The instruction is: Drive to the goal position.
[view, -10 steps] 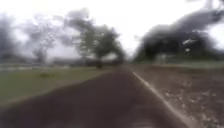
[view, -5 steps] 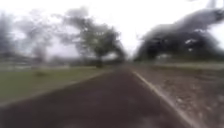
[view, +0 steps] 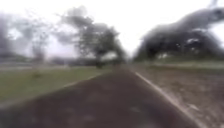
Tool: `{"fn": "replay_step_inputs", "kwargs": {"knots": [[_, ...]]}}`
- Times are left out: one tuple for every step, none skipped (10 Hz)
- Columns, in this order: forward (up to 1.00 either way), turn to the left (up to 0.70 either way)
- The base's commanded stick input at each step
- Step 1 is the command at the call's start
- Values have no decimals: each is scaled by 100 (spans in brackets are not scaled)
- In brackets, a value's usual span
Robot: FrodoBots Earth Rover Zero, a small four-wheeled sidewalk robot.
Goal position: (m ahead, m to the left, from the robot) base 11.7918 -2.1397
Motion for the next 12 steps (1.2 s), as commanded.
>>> {"fn": "replay_step_inputs", "kwargs": {"knots": [[70,0],[70,0],[70,0],[70,0],[70,0],[70,0],[70,0],[70,0],[70,0],[70,0],[70,0],[70,0]]}}
